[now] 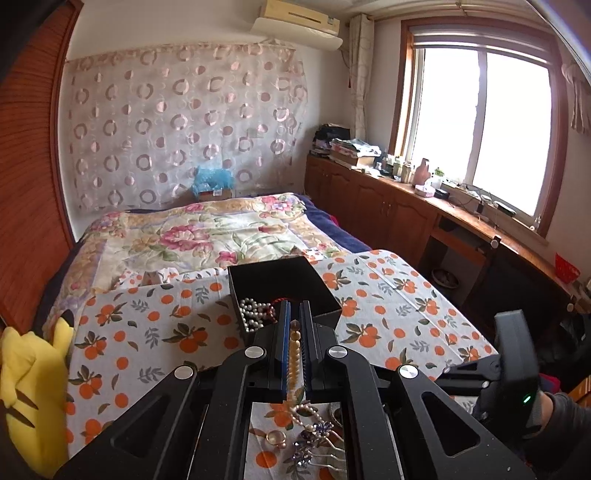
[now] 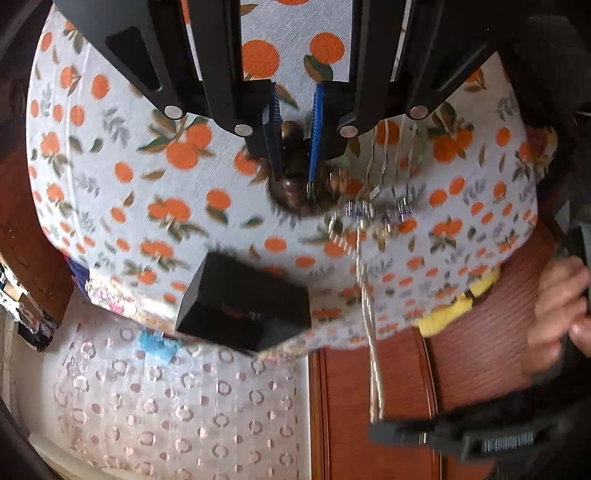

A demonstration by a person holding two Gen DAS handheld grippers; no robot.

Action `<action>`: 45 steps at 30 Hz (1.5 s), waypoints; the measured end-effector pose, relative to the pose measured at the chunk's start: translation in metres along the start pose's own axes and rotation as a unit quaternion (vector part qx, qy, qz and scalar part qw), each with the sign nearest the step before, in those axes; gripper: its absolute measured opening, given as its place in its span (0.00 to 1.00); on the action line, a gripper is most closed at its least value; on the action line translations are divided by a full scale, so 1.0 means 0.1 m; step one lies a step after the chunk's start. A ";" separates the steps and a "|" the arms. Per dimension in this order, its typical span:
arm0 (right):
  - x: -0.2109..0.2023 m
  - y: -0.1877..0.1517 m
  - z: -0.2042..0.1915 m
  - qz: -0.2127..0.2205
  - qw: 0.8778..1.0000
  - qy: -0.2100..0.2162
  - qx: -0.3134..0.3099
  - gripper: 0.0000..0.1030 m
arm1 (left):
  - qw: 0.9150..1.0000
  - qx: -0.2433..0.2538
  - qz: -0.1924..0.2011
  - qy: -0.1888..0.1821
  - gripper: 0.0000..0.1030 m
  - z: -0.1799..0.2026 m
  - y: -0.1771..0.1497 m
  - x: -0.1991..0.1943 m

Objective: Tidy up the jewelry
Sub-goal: 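Close the left gripper on the pearl necklace and lift it, then carry the pearl necklace with the left gripper and lower it into the box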

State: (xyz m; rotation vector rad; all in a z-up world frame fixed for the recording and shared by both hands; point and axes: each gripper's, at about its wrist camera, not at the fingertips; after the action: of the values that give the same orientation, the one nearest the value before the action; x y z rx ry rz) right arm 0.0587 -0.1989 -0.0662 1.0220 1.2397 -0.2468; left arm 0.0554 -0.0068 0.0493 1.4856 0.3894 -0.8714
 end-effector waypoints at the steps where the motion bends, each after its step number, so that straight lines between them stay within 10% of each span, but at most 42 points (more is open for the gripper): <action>1: -0.05 0.03 0.02 0.007 1.000 -0.001 0.001 0.15 | 1.000 0.000 0.002 0.001 0.04 0.00 0.01 -0.01; 18: -0.64 0.50 0.14 0.085 0.996 -0.024 -0.006 0.14 | 1.000 0.005 0.029 0.007 0.04 0.01 0.24 -0.15; 45: -0.54 0.98 0.63 0.091 0.996 -0.005 0.014 0.15 | 0.997 0.038 0.068 -0.013 0.04 0.09 0.96 -0.25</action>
State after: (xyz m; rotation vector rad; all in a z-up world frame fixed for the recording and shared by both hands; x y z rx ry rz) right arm 0.1455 -0.2106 0.0277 1.1492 1.1282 -0.1271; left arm 0.1048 -0.0224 0.1347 1.5505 0.2342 -0.8035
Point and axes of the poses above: each gripper's, at about its wrist camera, not at the fingertips, and x roughly the way its jaws point, z to its right, y to its top, and after that the axes turned 15 degrees about -z, right-handed
